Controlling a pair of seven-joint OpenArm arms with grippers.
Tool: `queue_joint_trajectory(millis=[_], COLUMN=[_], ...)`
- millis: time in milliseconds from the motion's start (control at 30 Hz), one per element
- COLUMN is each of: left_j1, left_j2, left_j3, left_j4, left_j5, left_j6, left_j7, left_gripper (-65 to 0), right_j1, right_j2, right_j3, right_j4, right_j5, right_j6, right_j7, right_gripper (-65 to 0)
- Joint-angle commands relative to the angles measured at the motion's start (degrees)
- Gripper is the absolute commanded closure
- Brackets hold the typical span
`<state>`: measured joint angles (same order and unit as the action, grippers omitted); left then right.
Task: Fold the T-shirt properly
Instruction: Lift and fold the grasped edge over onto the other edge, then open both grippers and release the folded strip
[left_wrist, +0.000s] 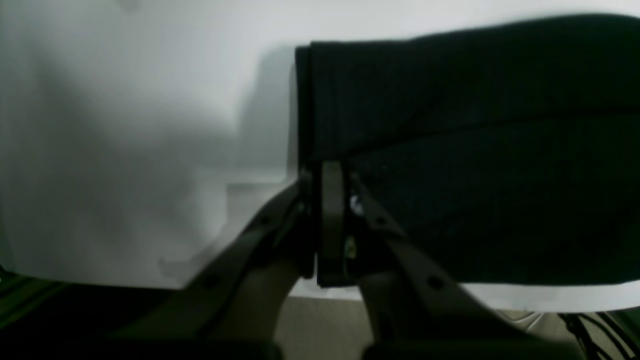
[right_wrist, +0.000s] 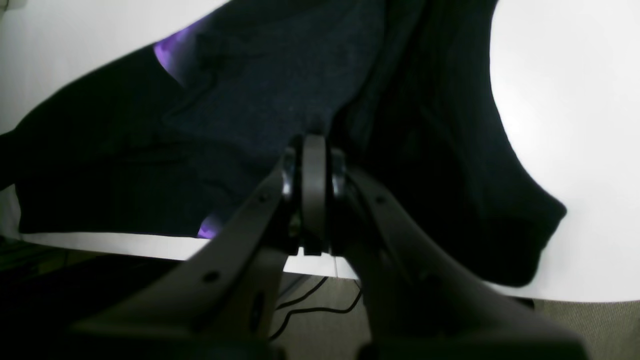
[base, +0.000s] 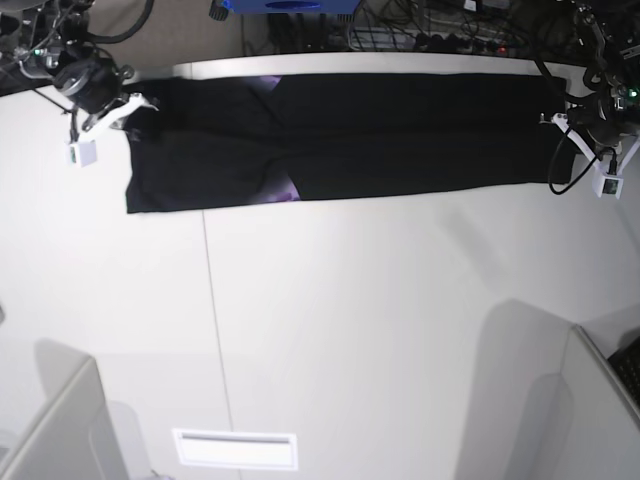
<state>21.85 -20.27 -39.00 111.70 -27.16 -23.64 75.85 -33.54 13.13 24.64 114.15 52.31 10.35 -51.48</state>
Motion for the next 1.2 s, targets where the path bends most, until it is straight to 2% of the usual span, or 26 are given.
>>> queue_joint_trajectory(millis=[0,400,767,1167], left_j1=[0.26,-3.43,2.46,2.81], left_j2=[-1.66,-3.51,-3.51,-3.51], left_j3=[-0.51,-2.10,-1.74,-1.66], left_j4=[1.05,0.96,0.87,0.61], left_j5=[0.21,0.21,0.30,0.83], left_j6=[-0.05,-0.05,-0.05,-0.05], left_j7=[-0.73,0.50,0.41,0.32], left_gripper=[0.0,0.0,0.0,0.0], right_j1=[-0.17,1.58,-0.70,-0.97], right_j2=[0.63,2.30,2.04,2.04], right_j3=[0.37,1.95,0.81,-0.51], right_j4=[0.80,1.24,1.41,-0.17], right_j5=[0.83,1.27,0.92,0.83], right_j6=[0.24,0.24,0.24,-0.28], right_j7=[0.89,-0.78,-3.07,-3.07], right_gripper=[0.0,0.0,0.0,0.0])
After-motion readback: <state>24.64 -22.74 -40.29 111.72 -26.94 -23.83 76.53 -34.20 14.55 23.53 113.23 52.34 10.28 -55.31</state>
